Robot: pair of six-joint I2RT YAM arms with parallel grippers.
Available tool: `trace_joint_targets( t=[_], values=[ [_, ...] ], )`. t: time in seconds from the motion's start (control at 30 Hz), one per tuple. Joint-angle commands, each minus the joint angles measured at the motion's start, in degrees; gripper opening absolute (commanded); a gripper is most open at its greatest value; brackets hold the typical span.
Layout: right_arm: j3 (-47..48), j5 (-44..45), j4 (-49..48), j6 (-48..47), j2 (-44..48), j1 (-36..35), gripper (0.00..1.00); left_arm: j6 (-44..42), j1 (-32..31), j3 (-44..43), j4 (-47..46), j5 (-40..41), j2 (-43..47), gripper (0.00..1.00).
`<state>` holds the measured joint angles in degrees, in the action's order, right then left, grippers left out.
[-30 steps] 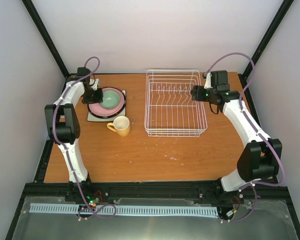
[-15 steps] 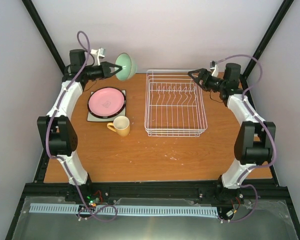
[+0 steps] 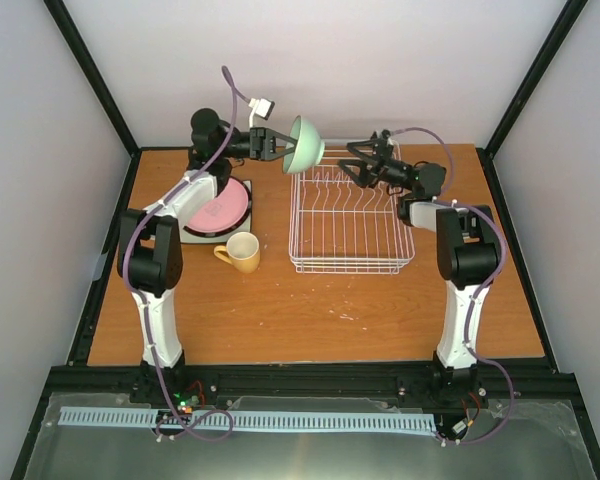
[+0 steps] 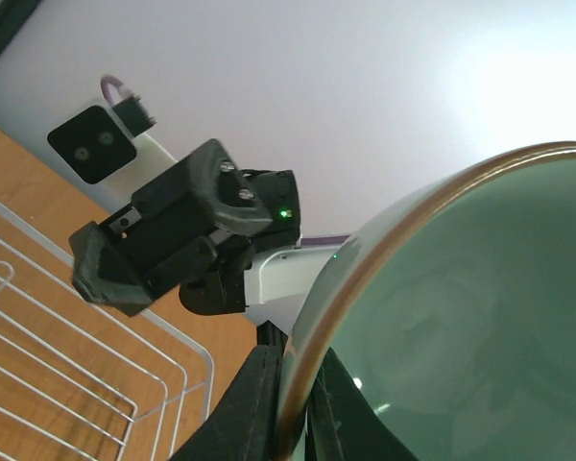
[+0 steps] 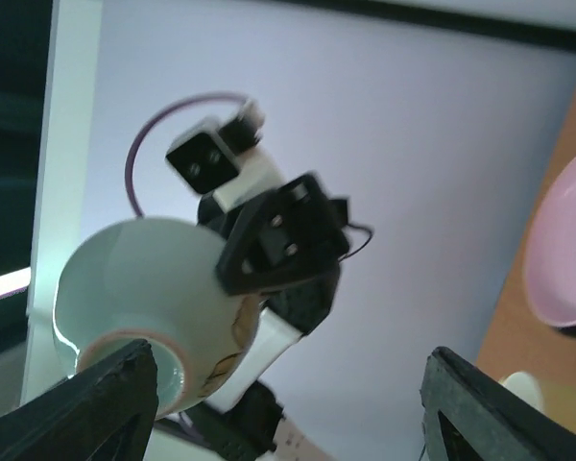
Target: Load the mixed dishes into the dish rack
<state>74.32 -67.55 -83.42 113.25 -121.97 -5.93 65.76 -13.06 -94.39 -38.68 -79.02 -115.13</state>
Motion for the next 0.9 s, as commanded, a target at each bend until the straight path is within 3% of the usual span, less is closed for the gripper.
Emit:
trace_joint_targets(
  t=[0.0, 0.87],
  values=[
    [1.45, -1.8, -12.73, 9.27, 4.06, -3.45, 0.74, 9.4, -0.39, -0.64, -14.73, -1.05, 0.32, 0.01],
    [2.8, -0.96, -12.7, 13.38, 5.47, -9.53, 0.72, 5.65, -0.56, -0.89, -10.92, -1.22, -4.52, 0.01]
  ],
)
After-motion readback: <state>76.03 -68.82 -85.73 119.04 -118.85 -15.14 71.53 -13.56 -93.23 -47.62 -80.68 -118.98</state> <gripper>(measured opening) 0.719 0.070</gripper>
